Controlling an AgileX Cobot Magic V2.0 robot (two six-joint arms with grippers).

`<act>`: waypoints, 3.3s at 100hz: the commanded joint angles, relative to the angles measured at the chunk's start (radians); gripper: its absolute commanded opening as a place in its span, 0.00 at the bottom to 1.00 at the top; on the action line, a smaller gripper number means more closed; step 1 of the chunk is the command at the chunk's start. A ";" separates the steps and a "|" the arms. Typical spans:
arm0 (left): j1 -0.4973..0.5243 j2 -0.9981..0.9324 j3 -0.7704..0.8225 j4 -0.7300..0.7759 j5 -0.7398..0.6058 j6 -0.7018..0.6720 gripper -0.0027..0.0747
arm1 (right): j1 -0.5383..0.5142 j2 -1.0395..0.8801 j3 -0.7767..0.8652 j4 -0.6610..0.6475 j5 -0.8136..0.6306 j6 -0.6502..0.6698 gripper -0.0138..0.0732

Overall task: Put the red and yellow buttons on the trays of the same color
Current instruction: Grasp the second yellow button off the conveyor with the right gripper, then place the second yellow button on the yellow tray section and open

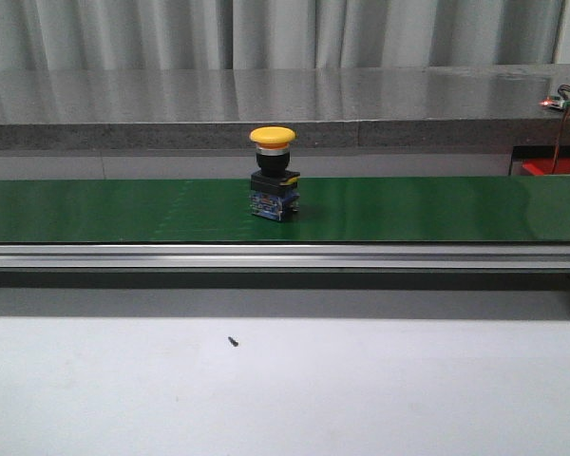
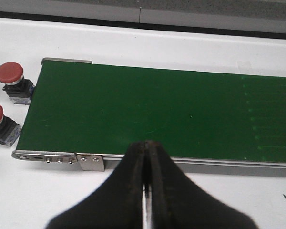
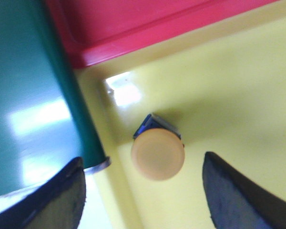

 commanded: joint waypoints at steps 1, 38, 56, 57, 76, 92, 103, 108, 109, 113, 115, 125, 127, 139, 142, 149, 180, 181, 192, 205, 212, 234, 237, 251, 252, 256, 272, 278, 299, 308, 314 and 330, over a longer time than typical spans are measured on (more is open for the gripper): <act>-0.009 -0.024 -0.026 -0.009 -0.064 0.000 0.01 | 0.008 -0.082 -0.022 0.051 0.007 -0.049 0.76; -0.009 -0.033 -0.026 -0.006 -0.064 0.000 0.01 | 0.331 -0.125 -0.099 0.138 0.077 -0.159 0.76; -0.009 -0.033 -0.026 -0.006 -0.062 0.000 0.01 | 0.474 -0.113 -0.178 0.138 0.082 -0.159 0.76; -0.009 -0.033 -0.026 -0.006 -0.062 0.000 0.01 | 0.479 -0.112 -0.181 0.138 0.085 -0.159 0.76; -0.009 -0.033 -0.026 -0.006 -0.060 0.000 0.01 | 0.569 -0.049 -0.276 0.138 0.133 -0.157 0.76; -0.009 -0.033 -0.026 -0.006 -0.058 0.000 0.01 | 0.608 0.026 -0.371 0.136 0.174 -0.155 0.76; -0.009 -0.033 -0.026 -0.006 -0.057 0.000 0.01 | 0.637 0.085 -0.439 0.127 0.199 -0.155 0.76; -0.009 -0.033 -0.026 -0.006 -0.056 0.000 0.01 | 0.653 0.110 -0.468 0.117 0.206 -0.155 0.76; -0.009 -0.033 -0.026 -0.006 -0.056 0.000 0.01 | 0.658 0.114 -0.472 0.115 0.209 -0.155 0.76; -0.009 -0.033 -0.026 -0.006 -0.056 0.000 0.01 | 0.670 0.135 -0.495 0.106 0.213 -0.155 0.76; -0.009 -0.033 -0.026 -0.006 -0.056 0.000 0.01 | 0.677 0.145 -0.507 0.101 0.215 -0.155 0.76; -0.009 -0.033 -0.026 -0.006 -0.056 0.000 0.01 | 0.706 0.197 -0.562 0.095 0.243 -0.147 0.76; -0.009 -0.033 -0.026 -0.006 -0.056 0.000 0.01 | 0.709 0.207 -0.573 0.095 0.250 -0.146 0.76; -0.009 -0.033 -0.026 -0.006 -0.056 0.000 0.01 | 0.725 0.261 -0.621 0.096 0.275 -0.142 0.76; -0.009 -0.033 -0.026 -0.006 -0.056 0.000 0.01 | 0.725 0.272 -0.632 0.096 0.281 -0.142 0.76; -0.009 -0.033 -0.026 -0.006 -0.056 0.000 0.01 | 0.725 0.295 -0.647 0.096 0.286 -0.141 0.76; -0.009 -0.033 -0.026 -0.006 -0.056 0.000 0.01 | 0.725 0.367 -0.650 0.091 0.278 -0.141 0.76; -0.009 -0.033 -0.026 -0.006 -0.056 0.000 0.01 | 0.725 0.369 -0.650 0.091 0.278 -0.141 0.76; -0.009 -0.035 -0.026 -0.006 -0.056 0.000 0.01 | 0.725 0.379 -0.650 0.064 0.274 -0.138 0.72; -0.009 -0.035 -0.026 -0.006 -0.056 0.000 0.01 | 0.721 0.378 -0.650 0.043 0.273 -0.112 0.49; -0.009 -0.035 -0.026 -0.006 -0.056 0.000 0.01 | 0.720 0.378 -0.650 0.041 0.275 -0.102 0.40; -0.009 -0.035 -0.026 -0.006 -0.056 0.000 0.01 | 0.720 0.346 -0.650 0.021 0.293 -0.097 0.40; -0.009 -0.035 -0.026 -0.006 -0.056 0.000 0.01 | 0.717 0.336 -0.650 0.012 0.297 -0.095 0.40; -0.009 -0.035 -0.026 -0.006 -0.060 0.000 0.01 | 0.668 0.281 -0.650 0.005 0.335 -0.085 0.40; -0.009 -0.035 -0.026 -0.006 -0.060 0.000 0.01 | 0.664 0.278 -0.650 0.005 0.336 -0.082 0.40; -0.009 -0.035 -0.026 -0.006 -0.062 0.000 0.01 | 0.639 0.263 -0.648 0.005 0.344 -0.075 0.40; -0.009 -0.035 -0.026 -0.006 -0.062 0.000 0.01 | 0.517 0.202 -0.647 0.005 0.371 -0.069 0.40; -0.009 -0.035 -0.026 -0.006 -0.062 0.000 0.01 | 0.466 0.180 -0.646 0.005 0.379 -0.069 0.40; -0.009 -0.035 -0.026 -0.006 -0.062 0.000 0.01 | 0.268 0.124 -0.605 0.005 0.399 -0.059 0.40; -0.009 -0.035 -0.026 -0.006 -0.064 0.000 0.01 | 0.179 0.110 -0.569 0.005 0.397 -0.059 0.39; -0.009 -0.035 -0.026 -0.006 -0.066 0.000 0.01 | 0.123 0.107 -0.547 0.005 0.382 -0.059 0.39; -0.009 -0.035 -0.026 -0.006 -0.071 0.000 0.01 | 0.002 0.107 -0.487 0.036 0.328 -0.059 0.39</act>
